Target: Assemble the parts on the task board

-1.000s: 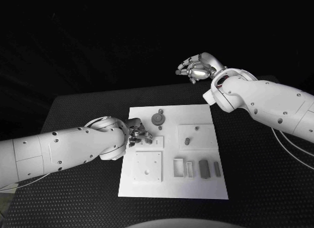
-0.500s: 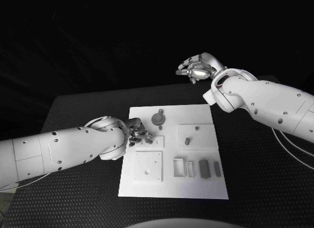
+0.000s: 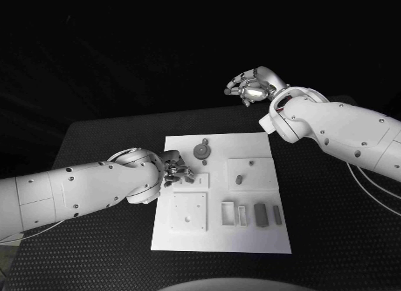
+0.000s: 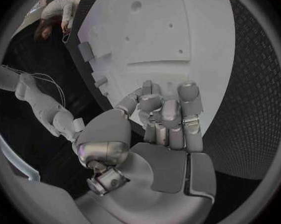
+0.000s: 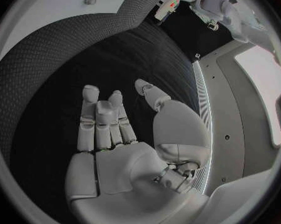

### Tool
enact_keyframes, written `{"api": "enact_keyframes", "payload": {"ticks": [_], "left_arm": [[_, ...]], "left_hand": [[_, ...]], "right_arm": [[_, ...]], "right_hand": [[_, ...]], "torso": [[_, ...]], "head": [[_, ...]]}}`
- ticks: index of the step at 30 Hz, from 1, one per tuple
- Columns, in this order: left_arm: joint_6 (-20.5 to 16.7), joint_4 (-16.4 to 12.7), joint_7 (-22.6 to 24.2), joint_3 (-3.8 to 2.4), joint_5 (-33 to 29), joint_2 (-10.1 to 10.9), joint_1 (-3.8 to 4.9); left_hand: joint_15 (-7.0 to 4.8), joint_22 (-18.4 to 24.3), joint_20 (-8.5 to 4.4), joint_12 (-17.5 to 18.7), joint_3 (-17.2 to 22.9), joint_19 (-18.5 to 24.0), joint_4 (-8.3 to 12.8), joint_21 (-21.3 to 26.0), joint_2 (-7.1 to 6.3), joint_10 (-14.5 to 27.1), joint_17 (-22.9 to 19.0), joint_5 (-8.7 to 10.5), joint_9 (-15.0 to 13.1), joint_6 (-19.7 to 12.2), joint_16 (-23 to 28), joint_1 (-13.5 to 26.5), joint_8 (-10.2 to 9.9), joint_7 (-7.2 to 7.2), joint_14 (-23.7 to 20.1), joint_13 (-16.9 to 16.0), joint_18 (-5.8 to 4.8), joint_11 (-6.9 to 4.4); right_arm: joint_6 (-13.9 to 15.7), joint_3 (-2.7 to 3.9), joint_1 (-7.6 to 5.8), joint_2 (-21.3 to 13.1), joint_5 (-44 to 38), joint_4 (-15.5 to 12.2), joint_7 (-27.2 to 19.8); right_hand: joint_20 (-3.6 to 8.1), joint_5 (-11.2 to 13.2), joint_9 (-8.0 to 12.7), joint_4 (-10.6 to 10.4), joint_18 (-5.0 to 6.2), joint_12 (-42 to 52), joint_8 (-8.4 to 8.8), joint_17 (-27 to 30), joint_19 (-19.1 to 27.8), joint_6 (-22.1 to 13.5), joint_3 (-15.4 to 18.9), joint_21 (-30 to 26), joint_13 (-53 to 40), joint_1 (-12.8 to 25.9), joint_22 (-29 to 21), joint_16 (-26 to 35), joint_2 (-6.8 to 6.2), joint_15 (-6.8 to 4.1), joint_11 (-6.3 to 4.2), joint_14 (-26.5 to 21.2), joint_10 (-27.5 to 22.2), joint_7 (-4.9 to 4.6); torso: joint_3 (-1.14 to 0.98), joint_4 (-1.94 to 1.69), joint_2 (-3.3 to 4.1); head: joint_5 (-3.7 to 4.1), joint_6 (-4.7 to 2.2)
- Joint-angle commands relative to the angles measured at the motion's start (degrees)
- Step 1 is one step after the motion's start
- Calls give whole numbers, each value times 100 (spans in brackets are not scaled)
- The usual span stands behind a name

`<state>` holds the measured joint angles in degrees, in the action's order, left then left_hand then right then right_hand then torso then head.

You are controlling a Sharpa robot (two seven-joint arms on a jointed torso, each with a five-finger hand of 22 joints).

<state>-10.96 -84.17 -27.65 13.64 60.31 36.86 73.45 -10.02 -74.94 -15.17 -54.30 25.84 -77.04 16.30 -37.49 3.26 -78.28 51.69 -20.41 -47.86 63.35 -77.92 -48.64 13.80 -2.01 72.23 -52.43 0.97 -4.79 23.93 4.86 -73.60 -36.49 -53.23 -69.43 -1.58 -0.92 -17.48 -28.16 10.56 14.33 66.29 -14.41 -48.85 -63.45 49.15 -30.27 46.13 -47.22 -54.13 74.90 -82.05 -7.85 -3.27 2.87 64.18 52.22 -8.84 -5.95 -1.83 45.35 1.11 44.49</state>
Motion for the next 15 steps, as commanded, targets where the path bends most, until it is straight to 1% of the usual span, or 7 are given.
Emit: {"api": "enact_keyframes", "payload": {"ticks": [1, 4, 6, 7, 8, 15], "left_arm": [[54, -7, -35, -2, 106, -12, -1], [95, -1, -55, -3, 163, -15, -1], [116, 8, -64, -3, 164, -18, 0], [135, 9, -67, -3, 164, -18, 0], [161, 9, -69, -3, 164, -17, 0], [231, 7, -94, -3, 164, -14, 0]], "left_hand": [[-186, -108, 14, -36, 66, -41, 11, -34, 94, 111, -10, 31, -35, 937, -27, -152, 39, 220, -190, 7, 135, -160], [-187, -107, 19, -38, 85, -45, 8, -37, 104, 107, -12, 71, -44, 947, -30, -194, 48, 224, -186, 10, 131, -163], [-188, -105, 25, -40, 120, -51, -12, -38, 84, 102, -16, 122, -55, 958, -33, -229, 58, 229, -181, 14, 126, -167], [-188, -101, 32, -39, 187, -55, -57, -34, 42, 99, -21, 220, -63, 960, -33, -261, 62, 232, -178, 19, 121, -168], [-189, -96, 39, -39, 305, -63, -139, -27, -15, 94, -28, 395, -71, 963, -34, -298, 65, 234, -173, 26, 118, -170], [-187, -98, 50, -45, 360, -70, -193, -30, -22, 87, -30, 422, -82, 980, -39, -294, 77, 237, -169, 28, 110, -174]], "right_arm": [[-60, 4, 2, 1, -8, -2, -32], [-60, 4, 2, 1, -8, -1, -32], [-60, 4, 2, 1, -8, -2, -32], [-60, 4, 2, 0, -8, -2, -32], [-61, 4, 2, 1, -8, -3, -33], [-63, 4, 2, -7, -7, -6, -33]], "right_hand": [[18, -21, 7, -29, 67, 28, 26, -8, 30, 1, 2, -21, 10, 62, 109, 24, 6, -8, 0, -44, -34, -44], [18, -21, 7, -31, 67, 29, 26, -8, 31, 1, 2, -21, 10, 63, 109, 24, 6, -8, 0, -44, -34, -44], [18, -21, 8, -31, 67, 29, 26, -8, 31, 1, 1, -22, 10, 64, 109, 24, 6, -8, 0, -45, -34, -44], [18, -21, 8, -32, 67, 29, 26, -8, 31, 1, 1, -22, 10, 64, 109, 24, 6, -8, 0, -45, -34, -44], [18, -21, 8, -32, 67, 29, 26, -8, 31, 0, 1, -22, 10, 65, 109, 24, 6, -8, 0, -45, -34, -44], [19, -21, 8, -33, 67, 29, 26, -8, 32, 0, 0, -22, 10, 65, 109, 24, 5, -8, 0, -45, -34, -44]], "torso": [[1, 2, 2], [0, 1, 2], [0, 1, 2], [-1, 1, 1], [-1, 1, 1], [-4, 0, 0]], "head": [[-2, -3], [-2, 1], [-2, 1], [-2, 2], [-2, 2], [2, 13]]}}
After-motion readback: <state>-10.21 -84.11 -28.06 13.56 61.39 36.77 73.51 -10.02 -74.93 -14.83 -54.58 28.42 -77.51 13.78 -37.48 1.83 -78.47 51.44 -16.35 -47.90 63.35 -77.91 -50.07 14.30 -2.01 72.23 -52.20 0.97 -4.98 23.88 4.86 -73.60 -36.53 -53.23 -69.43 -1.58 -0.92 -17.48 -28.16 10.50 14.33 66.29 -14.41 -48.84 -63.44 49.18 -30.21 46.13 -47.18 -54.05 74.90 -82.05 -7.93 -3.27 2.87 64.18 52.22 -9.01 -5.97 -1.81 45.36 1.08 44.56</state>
